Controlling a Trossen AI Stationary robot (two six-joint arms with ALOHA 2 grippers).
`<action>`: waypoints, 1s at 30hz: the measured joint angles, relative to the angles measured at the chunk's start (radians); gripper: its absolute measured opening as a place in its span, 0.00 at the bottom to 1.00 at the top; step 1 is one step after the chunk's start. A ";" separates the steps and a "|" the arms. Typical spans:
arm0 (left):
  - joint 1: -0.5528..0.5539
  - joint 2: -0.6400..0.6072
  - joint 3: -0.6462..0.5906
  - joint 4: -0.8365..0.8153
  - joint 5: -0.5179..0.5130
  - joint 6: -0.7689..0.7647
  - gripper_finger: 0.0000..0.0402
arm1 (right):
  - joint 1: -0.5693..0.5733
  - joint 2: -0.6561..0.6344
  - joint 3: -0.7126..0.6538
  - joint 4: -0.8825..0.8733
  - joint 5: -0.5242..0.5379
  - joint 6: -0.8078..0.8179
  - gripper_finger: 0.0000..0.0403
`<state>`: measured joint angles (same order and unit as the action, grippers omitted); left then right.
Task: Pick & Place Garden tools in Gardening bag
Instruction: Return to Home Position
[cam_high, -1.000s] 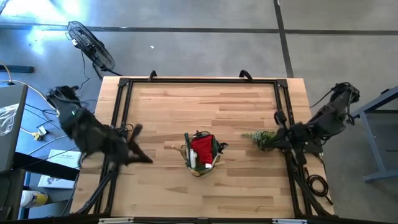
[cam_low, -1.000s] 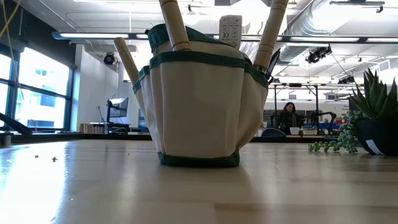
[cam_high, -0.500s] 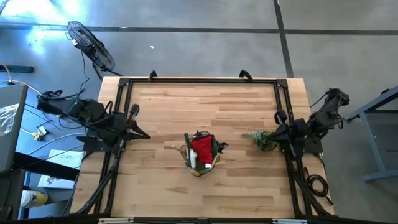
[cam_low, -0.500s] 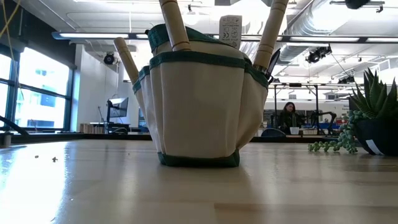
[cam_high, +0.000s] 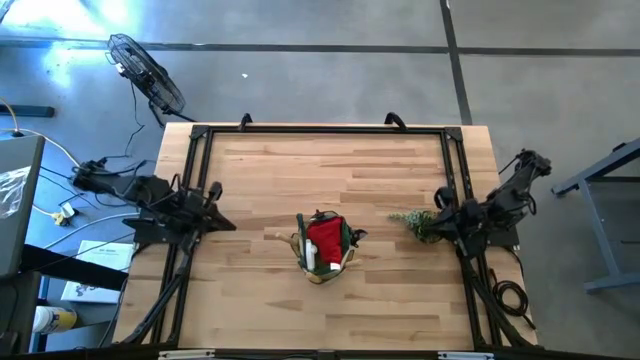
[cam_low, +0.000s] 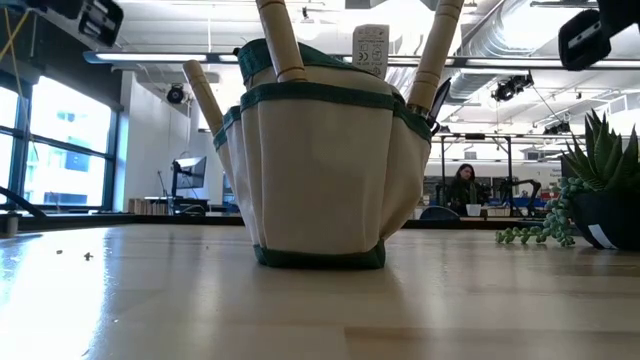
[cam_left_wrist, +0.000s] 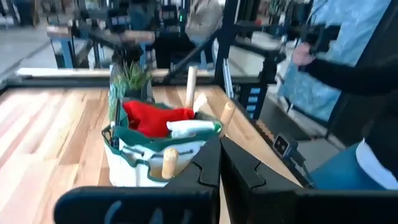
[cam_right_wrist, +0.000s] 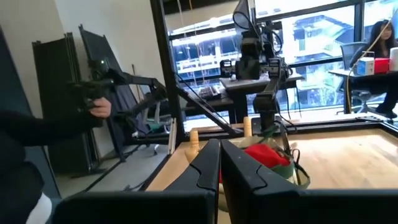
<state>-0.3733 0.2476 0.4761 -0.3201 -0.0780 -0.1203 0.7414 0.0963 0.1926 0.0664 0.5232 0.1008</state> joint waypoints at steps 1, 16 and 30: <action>0.000 -0.024 -0.022 0.018 0.000 0.003 0.00 | 0.000 -0.007 -0.009 -0.001 -0.001 0.000 0.01; 0.000 -0.142 -0.160 0.093 0.043 0.041 0.00 | -0.132 -0.089 -0.184 0.097 -0.115 -0.056 0.01; 0.000 -0.143 -0.162 0.094 0.034 0.011 0.00 | -0.454 -0.089 -0.184 0.037 -0.422 0.018 0.01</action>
<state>-0.3733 0.1048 0.3138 -0.2260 -0.0441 -0.1097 0.2870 0.0074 0.0086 0.1037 0.1015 0.1188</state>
